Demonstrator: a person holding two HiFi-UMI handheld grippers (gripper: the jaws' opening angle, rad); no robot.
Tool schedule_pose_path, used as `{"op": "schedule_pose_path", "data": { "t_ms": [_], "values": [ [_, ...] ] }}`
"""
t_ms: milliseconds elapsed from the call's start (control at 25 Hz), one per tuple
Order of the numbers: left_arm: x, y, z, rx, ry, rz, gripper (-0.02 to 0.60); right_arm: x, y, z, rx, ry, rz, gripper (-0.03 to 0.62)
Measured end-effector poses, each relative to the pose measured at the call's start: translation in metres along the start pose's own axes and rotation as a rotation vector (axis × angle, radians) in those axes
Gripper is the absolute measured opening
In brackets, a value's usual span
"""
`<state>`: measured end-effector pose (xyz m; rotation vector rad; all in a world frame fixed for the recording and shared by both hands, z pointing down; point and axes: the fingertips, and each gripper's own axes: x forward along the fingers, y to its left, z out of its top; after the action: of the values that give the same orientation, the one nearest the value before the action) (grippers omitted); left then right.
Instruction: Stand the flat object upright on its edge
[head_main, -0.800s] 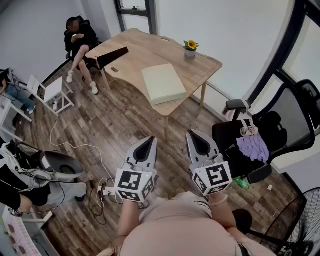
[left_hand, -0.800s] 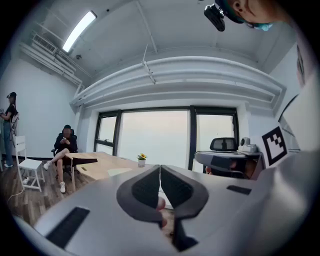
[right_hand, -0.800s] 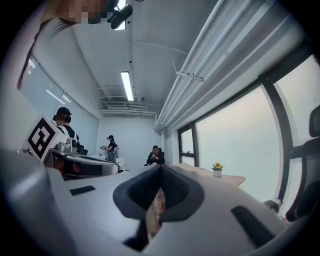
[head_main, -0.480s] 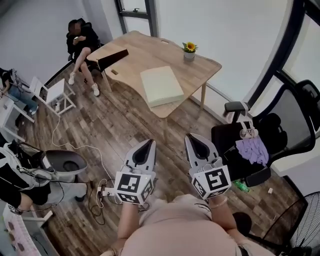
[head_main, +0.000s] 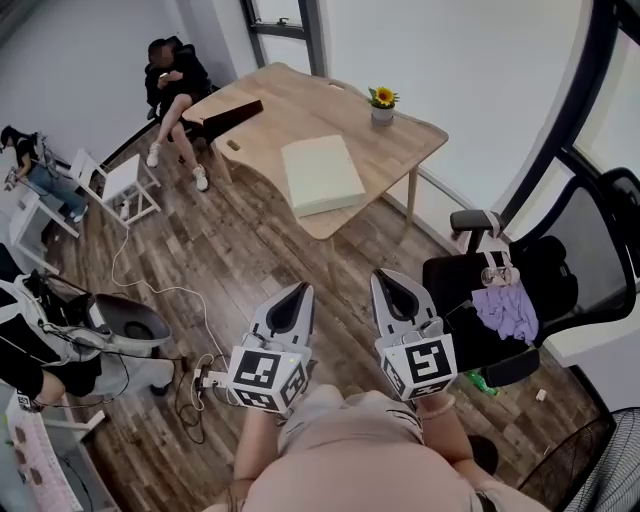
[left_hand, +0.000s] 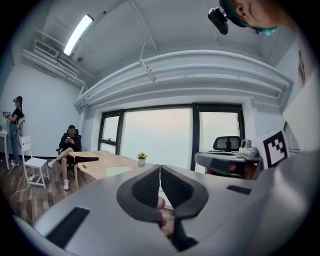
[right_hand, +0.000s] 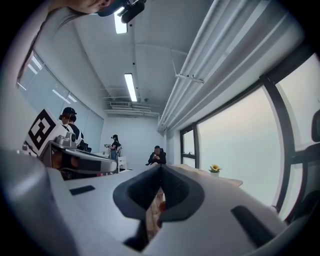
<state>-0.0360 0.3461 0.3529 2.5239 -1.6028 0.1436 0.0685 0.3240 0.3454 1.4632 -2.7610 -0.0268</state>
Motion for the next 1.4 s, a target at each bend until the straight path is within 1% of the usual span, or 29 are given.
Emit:
{"op": "schedule_pose_path", "data": {
  "t_ms": [360, 520, 680, 1000, 1400],
  "values": [
    [0.023, -0.010, -0.003, 0.013, 0.023, 0.004, 0.011, 0.005, -0.024, -0.005, 0.059, -0.030, 0.021, 0.000],
    [0.038, -0.008, 0.000, 0.018, 0.019, -0.001, 0.011, 0.014, -0.031, -0.006, 0.061, -0.033, 0.035, 0.000],
    [0.056, -0.004, 0.003, 0.020, 0.019, -0.013, 0.011, 0.026, -0.042, -0.009, 0.059, -0.027, 0.025, 0.000],
    [0.090, 0.017, 0.007, 0.015, 0.021, -0.036, 0.011, 0.062, -0.059, -0.015, 0.049, -0.021, 0.008, 0.000],
    [0.137, 0.058, 0.016, 0.015, 0.020, -0.069, 0.011, 0.120, -0.075, -0.014, 0.029, -0.002, -0.020, 0.000]
  ]
}}
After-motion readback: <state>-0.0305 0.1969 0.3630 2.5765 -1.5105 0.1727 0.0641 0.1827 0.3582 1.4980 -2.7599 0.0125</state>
